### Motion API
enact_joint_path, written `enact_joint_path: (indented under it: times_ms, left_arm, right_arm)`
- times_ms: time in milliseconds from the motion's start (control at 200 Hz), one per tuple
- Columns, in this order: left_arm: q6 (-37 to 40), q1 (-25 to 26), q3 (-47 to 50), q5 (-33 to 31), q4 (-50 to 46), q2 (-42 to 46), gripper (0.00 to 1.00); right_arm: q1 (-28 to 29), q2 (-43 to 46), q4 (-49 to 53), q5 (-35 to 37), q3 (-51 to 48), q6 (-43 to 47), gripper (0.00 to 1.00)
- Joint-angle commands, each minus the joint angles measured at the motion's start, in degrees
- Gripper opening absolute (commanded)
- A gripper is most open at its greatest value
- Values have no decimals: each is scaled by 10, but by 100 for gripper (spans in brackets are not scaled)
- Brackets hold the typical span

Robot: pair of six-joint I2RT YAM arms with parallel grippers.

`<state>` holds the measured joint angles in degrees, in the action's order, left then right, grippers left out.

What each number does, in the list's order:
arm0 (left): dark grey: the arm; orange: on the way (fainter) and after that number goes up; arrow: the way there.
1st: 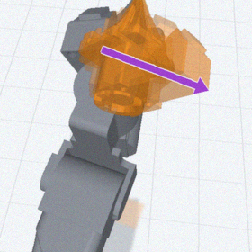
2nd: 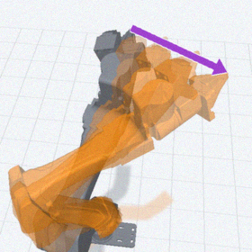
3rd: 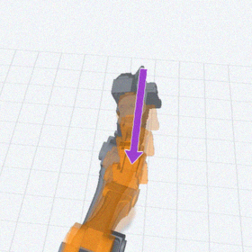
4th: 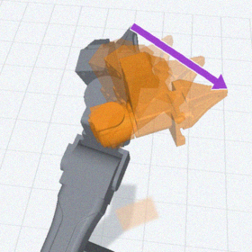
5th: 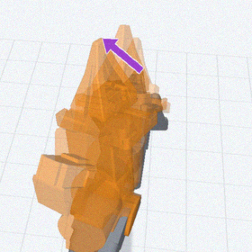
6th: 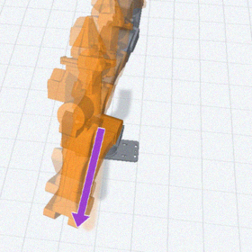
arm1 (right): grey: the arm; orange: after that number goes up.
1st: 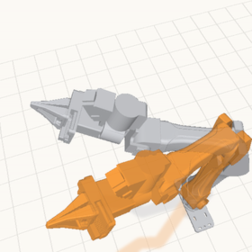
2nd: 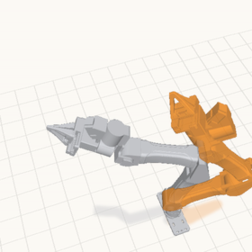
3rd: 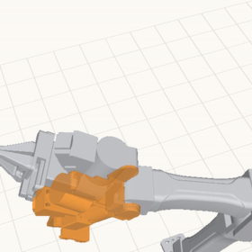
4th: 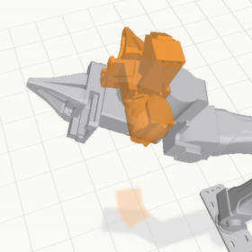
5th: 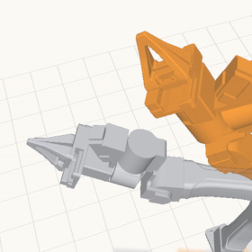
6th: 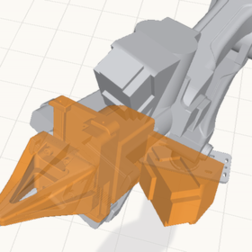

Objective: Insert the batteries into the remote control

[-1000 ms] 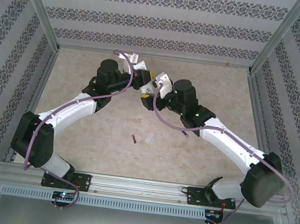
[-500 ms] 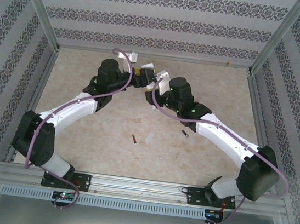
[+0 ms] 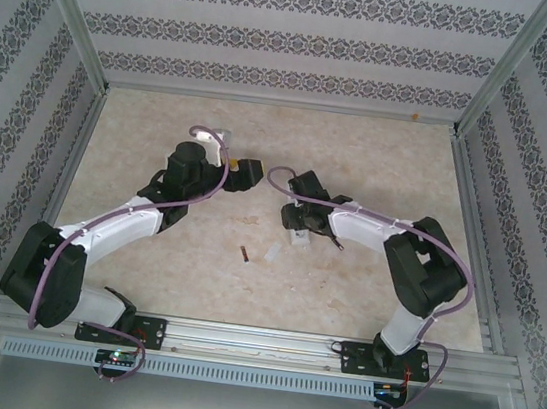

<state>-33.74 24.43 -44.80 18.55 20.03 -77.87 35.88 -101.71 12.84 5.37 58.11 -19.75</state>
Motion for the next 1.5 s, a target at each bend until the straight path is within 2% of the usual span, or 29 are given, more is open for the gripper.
enact_joint_path:
  times_ms: [0, 255, 530, 619, 689, 764, 899, 1234, 1499]
  left_arm:
    - [-12, 4, -1, -1, 40, 12, 96]
    - [-22, 4, 4, 2, 70, 5, 96]
    - [-5, 3, 5, 1, 57, 17, 97]
    - [10, 4, 10, -3, 38, 34, 97]
    - [14, 4, 15, -14, 25, 47, 97]
    - [13, 4, 21, -23, 23, 56, 97]
    - [6, 3, 21, -19, 29, 55, 97]
    - [-14, 3, 19, -11, 46, 39, 97]
    - [-13, 3, 13, -7, 49, 28, 97]
  right_arm:
    - [3, -16, 7, 44, 21, -35, 48]
    - [6, -16, 32, 65, 28, -39, 68]
    - [-9, 121, 110, 81, 32, 12, 74]
    - [-32, 156, 152, 74, 11, 6, 72]
    - [-58, 166, 189, 32, 2, 3, 69]
    - [-85, 163, 237, -4, 3, 5, 66]
    - [-118, 136, 284, -27, 5, 17, 63]
    - [-118, 52, 310, 10, 21, 23, 61]
    - [-119, -3, 300, -31, 37, 30, 43]
